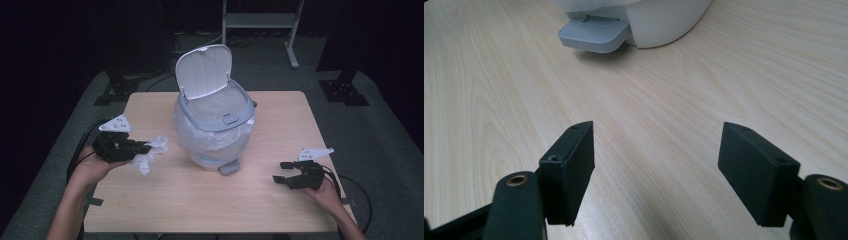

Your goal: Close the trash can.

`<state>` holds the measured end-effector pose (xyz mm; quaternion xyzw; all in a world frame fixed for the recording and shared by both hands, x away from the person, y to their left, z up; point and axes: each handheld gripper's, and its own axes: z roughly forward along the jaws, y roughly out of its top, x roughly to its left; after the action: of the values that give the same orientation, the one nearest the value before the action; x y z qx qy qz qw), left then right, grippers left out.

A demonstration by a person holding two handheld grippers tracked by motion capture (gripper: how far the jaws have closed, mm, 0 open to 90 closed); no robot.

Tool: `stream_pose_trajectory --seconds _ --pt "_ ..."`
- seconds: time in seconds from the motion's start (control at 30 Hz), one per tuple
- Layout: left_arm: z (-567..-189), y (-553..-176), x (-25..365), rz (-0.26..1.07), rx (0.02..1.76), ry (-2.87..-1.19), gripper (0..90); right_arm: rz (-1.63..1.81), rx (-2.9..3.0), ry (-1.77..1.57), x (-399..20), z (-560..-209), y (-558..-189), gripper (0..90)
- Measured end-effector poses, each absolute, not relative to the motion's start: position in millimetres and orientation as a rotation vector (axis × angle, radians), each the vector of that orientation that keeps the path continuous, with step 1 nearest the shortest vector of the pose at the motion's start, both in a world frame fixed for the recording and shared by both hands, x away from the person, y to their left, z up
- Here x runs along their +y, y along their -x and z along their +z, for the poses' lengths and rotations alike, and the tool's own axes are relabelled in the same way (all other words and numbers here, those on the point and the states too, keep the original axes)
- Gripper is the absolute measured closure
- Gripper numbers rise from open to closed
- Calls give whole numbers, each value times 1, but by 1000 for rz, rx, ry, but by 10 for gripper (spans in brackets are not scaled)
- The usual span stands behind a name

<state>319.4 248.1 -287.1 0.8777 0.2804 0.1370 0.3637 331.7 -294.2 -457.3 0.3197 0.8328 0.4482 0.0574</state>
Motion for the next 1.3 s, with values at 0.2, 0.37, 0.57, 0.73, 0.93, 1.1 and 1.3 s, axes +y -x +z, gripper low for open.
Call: stream_pose_trajectory --seconds 0.2,0.37,0.57,0.73,0.93,1.1,1.3 --pt "-276 -321 240 352 686 -2275 825 1355 2525 -964 -294 -457 -331 296" --pt "-266 -321 236 352 665 -2290 825 1360 2524 -965 -294 -457 -331 295" --pt "-253 -322 234 354 659 -2278 825 1359 2525 -968 -296 -458 -332 296" --pt "-244 -323 233 362 649 -2276 825 1361 2523 -969 -297 -458 -332 296" --pt "-233 -325 228 361 635 -2266 825 1363 2523 -965 -297 -457 -330 296" --pt "-223 -329 222 360 627 -2262 825 1368 2522 -967 -298 -458 -330 297" --pt "-213 -335 216 367 612 -2263 825 1372 2522 -968 -299 -458 -330 297"
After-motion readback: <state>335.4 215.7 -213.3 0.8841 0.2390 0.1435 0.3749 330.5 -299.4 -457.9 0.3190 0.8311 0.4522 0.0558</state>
